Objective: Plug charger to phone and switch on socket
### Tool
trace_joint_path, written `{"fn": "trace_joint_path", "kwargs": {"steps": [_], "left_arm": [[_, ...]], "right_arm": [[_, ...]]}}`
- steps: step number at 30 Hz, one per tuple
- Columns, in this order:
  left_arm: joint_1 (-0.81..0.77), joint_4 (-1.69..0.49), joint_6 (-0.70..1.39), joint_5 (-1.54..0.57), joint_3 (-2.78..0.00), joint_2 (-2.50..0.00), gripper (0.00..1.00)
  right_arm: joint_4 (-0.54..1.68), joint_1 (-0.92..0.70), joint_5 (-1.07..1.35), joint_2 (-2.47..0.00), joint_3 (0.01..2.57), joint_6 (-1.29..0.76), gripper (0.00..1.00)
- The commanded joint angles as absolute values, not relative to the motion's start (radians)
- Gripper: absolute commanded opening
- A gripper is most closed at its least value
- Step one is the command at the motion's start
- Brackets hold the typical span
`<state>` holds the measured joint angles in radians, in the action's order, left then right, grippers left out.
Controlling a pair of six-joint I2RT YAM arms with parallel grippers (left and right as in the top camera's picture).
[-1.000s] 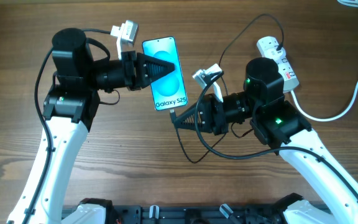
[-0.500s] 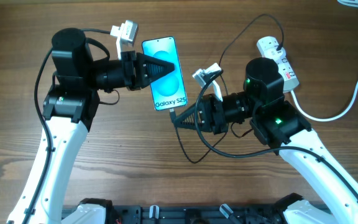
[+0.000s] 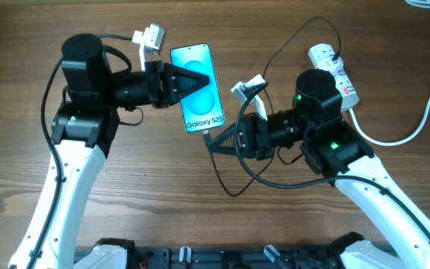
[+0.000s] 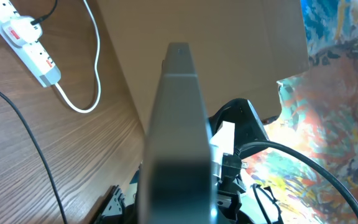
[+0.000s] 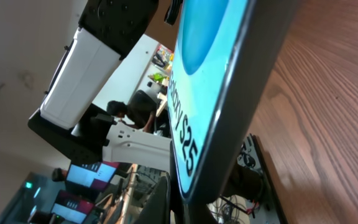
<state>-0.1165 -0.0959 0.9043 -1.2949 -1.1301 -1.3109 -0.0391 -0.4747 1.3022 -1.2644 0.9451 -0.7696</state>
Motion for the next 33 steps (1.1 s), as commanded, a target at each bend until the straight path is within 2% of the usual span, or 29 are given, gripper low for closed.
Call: {"fn": "trace_joint_path", "kwargs": {"steps": [1, 15, 33], "left_arm": [[-0.122, -0.092, 0.898, -1.335, -1.137, -1.309, 0.04], [-0.122, -0.084, 0.898, -1.335, -1.137, -1.309, 0.04], [-0.155, -0.086, 0.879, -1.339, -1.137, -1.309, 0.04]], "right_arm": [[-0.051, -0.443, 1.272, -1.274, 0.953, -0.815, 0.04], [-0.058, -0.428, 1.19, -1.274, 0.953, -0.855, 0.04], [-0.239, -0.428, 1.046, -1.274, 0.953, -0.949, 0.04]]}}
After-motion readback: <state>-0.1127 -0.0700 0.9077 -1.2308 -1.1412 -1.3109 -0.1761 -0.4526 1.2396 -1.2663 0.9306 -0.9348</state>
